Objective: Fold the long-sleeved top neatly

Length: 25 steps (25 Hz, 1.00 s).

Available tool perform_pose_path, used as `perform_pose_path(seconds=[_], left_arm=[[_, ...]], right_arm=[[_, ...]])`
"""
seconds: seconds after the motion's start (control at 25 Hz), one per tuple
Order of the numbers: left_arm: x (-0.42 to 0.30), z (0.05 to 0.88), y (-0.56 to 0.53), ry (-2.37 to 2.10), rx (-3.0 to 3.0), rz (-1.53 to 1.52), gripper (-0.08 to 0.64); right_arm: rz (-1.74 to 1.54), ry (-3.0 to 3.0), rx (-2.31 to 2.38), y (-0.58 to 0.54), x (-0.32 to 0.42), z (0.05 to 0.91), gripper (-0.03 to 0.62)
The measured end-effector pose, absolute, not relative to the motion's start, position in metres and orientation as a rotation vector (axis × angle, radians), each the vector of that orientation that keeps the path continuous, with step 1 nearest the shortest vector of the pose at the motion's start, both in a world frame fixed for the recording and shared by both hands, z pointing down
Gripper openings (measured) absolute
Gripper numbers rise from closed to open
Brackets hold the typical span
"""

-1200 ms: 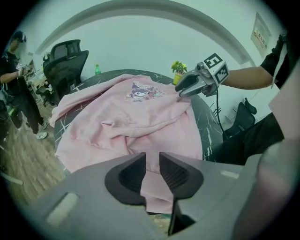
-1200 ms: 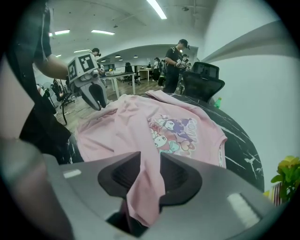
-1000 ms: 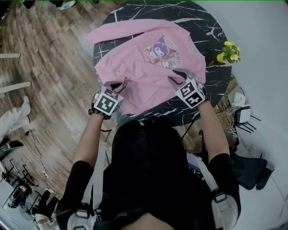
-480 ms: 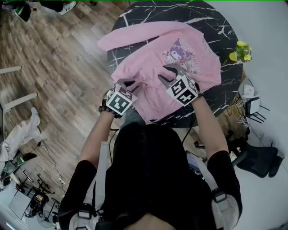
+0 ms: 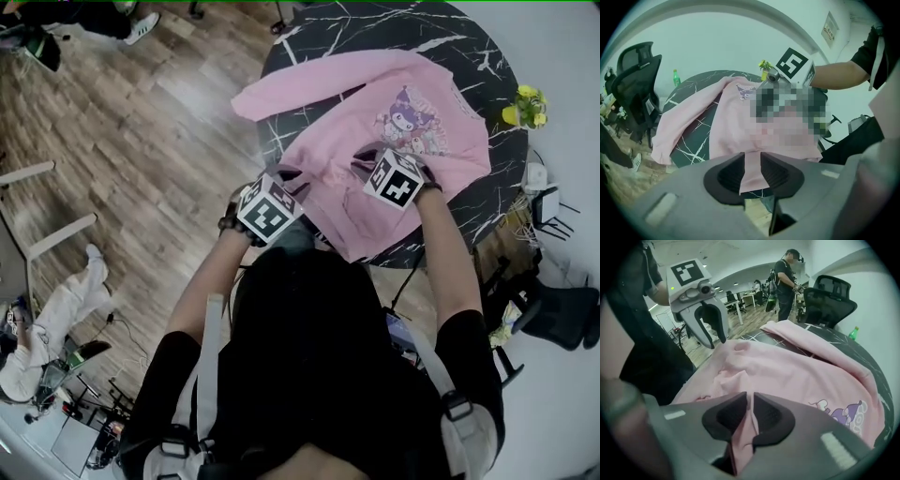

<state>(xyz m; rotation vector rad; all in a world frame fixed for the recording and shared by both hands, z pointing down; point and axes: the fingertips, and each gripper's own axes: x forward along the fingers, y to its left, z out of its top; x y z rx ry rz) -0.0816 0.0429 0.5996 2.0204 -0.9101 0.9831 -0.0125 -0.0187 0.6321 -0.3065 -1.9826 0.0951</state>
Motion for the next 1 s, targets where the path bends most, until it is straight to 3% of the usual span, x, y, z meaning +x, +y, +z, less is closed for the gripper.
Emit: perform_pose_path(seconds=[0.2,1.0], left_arm=[[-0.087,0.6,0.037,-0.848,2.055,0.996,0.112],[-0.132,0.593,-0.015,-0.85,2.064,1.039,0.112]], right_arm=[[0.132,-2.045,-0.211,-0.025,-0.016,0.621,0.029],[0.042,-2.212,0.287,-0.152,-0.042,0.587,0.03]])
